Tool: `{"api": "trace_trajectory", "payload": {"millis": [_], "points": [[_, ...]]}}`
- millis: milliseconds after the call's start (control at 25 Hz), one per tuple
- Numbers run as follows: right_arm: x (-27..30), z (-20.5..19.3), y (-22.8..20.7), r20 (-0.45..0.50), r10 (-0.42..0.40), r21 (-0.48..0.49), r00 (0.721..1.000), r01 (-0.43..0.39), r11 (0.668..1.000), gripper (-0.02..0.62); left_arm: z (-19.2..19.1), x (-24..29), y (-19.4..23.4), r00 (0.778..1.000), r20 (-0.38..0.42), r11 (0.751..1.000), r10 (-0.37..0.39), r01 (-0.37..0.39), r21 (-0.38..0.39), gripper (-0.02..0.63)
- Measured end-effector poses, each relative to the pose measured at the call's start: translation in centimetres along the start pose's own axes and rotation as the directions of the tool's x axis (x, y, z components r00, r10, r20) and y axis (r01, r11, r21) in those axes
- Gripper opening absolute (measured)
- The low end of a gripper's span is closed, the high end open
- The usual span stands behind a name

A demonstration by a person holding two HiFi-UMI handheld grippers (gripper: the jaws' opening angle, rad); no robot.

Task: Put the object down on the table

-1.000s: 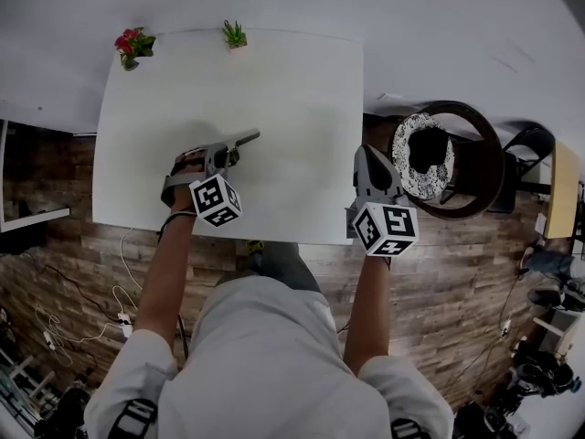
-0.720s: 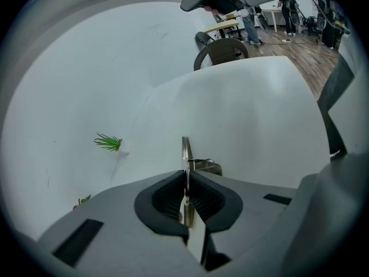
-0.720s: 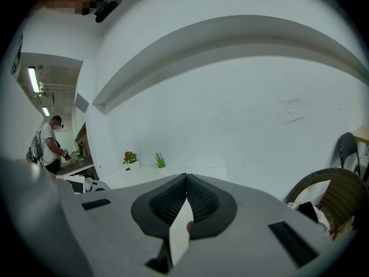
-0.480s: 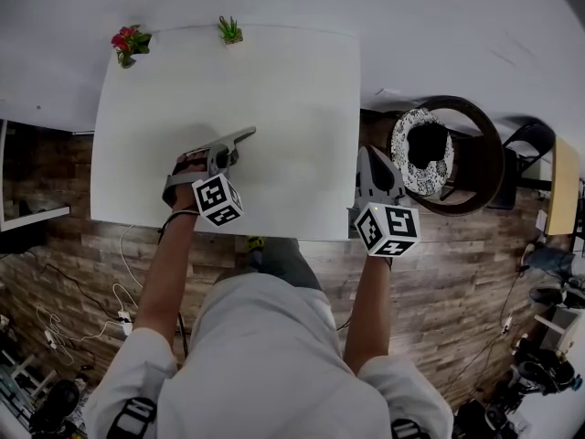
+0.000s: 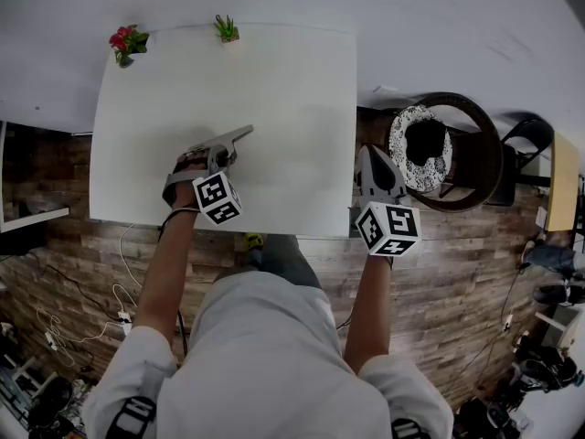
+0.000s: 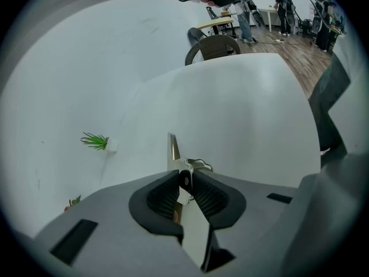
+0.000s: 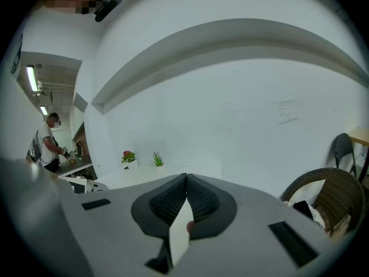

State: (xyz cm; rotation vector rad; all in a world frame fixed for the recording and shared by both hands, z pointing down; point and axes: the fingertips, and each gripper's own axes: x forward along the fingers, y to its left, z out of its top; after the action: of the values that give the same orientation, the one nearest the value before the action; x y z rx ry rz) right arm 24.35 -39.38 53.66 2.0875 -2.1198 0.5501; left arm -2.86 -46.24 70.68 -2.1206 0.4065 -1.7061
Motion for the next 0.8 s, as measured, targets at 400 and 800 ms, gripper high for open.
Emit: {"api": "trace_trajectory", "payload": {"millis": [400, 800], "points": [[-0.2, 0.0, -0.1, -0.002, 0.0, 0.0, 1.0, 0.0, 1.0, 0.008, 0.2, -0.3, -0.5, 0.996, 0.0, 0.996, -0.092, 0.092, 0.004, 0.132], [-0.1, 0.0, 0.3, -0.001, 0.002, -0.003, 1.0, -0.002, 1.0, 0.008, 0.3, -0.2, -1.5, 0.987, 0.022, 0.987, -0.157, 0.157, -0.017, 0.228]]}}
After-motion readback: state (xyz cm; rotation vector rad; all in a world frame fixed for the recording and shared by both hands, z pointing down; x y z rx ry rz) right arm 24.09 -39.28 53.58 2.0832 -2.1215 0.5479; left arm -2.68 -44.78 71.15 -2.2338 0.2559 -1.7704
